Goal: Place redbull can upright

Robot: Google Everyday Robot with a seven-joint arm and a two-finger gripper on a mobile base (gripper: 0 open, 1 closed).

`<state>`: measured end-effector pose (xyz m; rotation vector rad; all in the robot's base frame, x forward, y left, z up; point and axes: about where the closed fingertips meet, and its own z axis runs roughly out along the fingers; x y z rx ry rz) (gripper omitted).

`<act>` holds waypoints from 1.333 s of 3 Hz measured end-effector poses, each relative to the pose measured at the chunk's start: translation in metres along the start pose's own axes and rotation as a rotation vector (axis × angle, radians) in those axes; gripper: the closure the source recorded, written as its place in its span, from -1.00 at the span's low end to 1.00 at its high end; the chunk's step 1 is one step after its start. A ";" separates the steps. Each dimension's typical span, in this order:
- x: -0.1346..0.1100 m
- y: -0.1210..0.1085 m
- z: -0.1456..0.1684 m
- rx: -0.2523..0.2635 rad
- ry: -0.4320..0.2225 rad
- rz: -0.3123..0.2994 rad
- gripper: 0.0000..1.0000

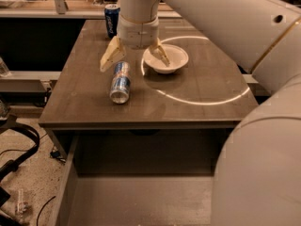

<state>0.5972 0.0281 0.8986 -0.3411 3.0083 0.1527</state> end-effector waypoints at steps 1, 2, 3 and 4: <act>-0.009 0.009 0.016 -0.003 0.006 0.029 -1.00; -0.015 0.019 0.026 -0.013 -0.062 0.016 -1.00; -0.017 0.029 0.035 -0.020 -0.080 0.010 -1.00; -0.022 0.038 0.042 -0.004 -0.080 0.008 -1.00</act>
Offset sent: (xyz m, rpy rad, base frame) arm 0.0146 0.0326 -0.0221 0.0542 -0.1265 -0.0099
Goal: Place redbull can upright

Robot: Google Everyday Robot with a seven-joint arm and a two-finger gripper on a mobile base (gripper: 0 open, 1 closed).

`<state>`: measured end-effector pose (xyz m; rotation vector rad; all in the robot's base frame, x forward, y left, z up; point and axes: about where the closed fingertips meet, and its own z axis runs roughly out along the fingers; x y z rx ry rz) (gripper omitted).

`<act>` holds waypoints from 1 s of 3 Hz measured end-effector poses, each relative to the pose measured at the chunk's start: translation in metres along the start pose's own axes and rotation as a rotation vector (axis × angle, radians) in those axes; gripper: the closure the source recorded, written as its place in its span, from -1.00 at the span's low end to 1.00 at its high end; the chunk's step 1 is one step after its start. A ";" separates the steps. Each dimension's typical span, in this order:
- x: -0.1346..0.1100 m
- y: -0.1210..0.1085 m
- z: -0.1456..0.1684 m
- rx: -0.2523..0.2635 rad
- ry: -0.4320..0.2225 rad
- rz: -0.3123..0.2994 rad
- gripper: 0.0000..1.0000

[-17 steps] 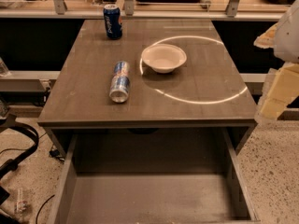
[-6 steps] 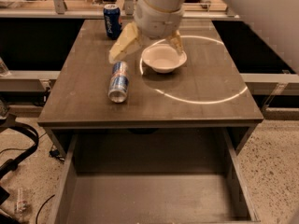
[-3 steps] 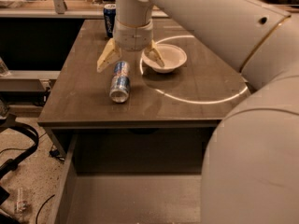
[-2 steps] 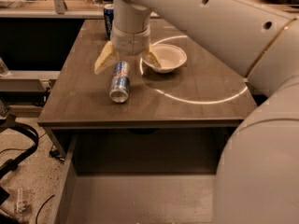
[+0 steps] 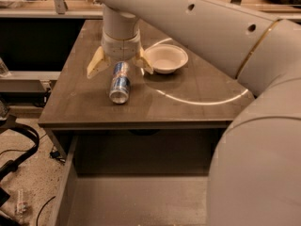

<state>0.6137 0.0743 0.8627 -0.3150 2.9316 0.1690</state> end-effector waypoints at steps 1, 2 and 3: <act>-0.007 -0.001 0.008 0.007 0.016 0.010 -1.00; -0.010 -0.008 0.014 0.015 0.067 0.058 -0.94; -0.010 -0.008 0.019 0.027 0.087 0.076 -0.55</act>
Offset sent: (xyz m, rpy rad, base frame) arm 0.0165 -0.0130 -0.0168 -0.0381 0.1477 -0.1125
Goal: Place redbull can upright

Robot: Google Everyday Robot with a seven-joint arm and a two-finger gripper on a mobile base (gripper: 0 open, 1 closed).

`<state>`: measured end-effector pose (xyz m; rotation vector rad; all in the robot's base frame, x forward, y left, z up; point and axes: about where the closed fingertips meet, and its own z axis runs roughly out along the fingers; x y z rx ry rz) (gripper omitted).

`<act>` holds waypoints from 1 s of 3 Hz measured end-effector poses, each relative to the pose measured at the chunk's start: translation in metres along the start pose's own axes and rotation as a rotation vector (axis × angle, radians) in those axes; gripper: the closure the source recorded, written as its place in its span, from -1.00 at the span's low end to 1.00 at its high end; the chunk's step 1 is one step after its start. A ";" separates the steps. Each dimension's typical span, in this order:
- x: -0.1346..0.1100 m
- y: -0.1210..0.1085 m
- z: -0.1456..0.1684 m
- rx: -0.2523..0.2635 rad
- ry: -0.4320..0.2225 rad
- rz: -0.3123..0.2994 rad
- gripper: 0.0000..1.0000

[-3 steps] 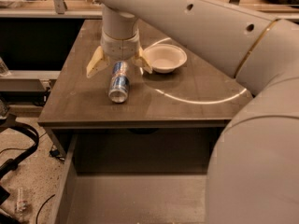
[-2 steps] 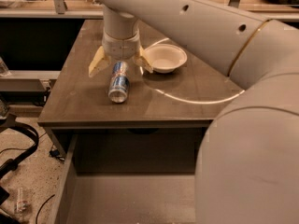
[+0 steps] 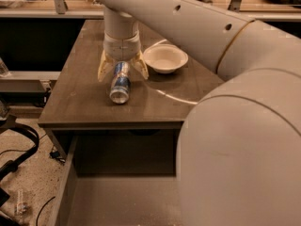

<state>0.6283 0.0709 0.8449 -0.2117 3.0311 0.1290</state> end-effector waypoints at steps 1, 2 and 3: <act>-0.001 0.001 0.001 -0.004 -0.003 -0.001 -0.09; -0.002 0.002 0.003 -0.006 -0.006 -0.002 0.38; -0.003 0.002 0.005 -0.007 -0.008 -0.003 0.85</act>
Offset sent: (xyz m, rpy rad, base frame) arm 0.0010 0.0009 -0.0009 0.0036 -0.0029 0.0014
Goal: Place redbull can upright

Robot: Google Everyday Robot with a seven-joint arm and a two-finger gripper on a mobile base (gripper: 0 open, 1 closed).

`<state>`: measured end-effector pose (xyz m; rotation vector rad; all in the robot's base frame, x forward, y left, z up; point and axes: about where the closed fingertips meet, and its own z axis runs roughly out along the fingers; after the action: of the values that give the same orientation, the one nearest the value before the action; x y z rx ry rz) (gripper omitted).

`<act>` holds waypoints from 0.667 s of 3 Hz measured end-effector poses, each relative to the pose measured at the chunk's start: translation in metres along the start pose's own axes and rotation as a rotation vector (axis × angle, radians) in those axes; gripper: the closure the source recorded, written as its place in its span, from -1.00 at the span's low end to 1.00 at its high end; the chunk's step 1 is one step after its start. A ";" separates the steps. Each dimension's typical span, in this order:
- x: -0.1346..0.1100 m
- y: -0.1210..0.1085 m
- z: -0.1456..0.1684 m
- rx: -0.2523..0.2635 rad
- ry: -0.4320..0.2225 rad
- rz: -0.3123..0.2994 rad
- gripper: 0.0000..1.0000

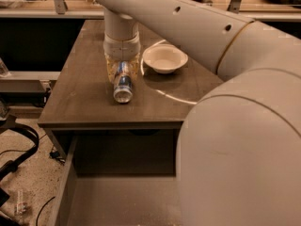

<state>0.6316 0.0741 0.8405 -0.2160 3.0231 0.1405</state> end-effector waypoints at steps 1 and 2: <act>0.000 0.000 0.000 0.000 -0.009 -0.003 1.00; 0.002 -0.007 -0.025 0.010 -0.106 -0.028 1.00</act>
Offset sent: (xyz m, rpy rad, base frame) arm -0.0110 -0.0234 0.0650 0.0049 -0.2539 0.0395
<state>0.6280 0.0649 0.8648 -0.2422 2.9134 0.1307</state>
